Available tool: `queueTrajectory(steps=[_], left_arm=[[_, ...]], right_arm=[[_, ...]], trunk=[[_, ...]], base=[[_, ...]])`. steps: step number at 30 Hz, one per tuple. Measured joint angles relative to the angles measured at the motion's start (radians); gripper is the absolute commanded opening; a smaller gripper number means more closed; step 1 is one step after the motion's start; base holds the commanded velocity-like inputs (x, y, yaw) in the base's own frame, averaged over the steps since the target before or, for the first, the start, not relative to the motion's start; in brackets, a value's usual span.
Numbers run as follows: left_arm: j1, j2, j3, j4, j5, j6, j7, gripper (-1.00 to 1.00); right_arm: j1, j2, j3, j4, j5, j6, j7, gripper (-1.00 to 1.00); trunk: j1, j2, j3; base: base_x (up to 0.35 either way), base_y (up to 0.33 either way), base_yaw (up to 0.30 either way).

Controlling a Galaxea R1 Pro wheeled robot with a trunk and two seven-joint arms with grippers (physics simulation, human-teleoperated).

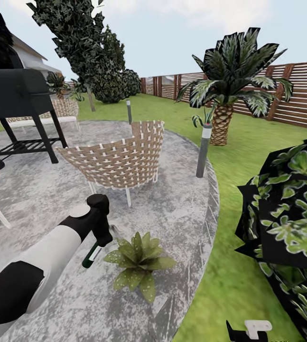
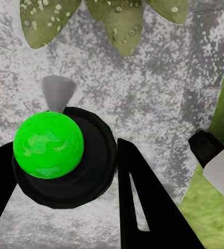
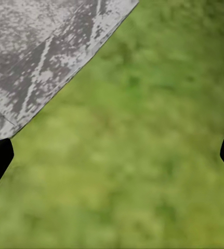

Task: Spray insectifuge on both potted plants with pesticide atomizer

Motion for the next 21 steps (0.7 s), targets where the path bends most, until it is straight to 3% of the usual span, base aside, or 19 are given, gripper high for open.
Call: queueTrajectory(steps=[14,18,21], left_arm=[[0.002,-0.017,-0.004,-0.001,0.005,0.000,0.000,-1.00],[0.000,-0.035,-0.007,0.002,0.000,-0.081,-0.022,-1.00],[-0.005,-0.050,-0.019,0.004,-0.003,-0.106,-0.040,-1.00]], right_arm=[[0.000,0.001,0.000,0.000,0.000,0.000,0.000,1.00],[0.000,0.001,0.000,0.000,0.000,0.000,0.000,1.00],[0.000,0.001,0.000,0.000,0.000,0.000,0.000,1.00]], trunk=[[0.000,0.000,0.011],[0.000,0.000,0.011],[0.000,0.000,0.011]], base=[[0.006,0.008,-0.228],[0.000,0.002,-0.022],[0.010,0.111,-0.003]])
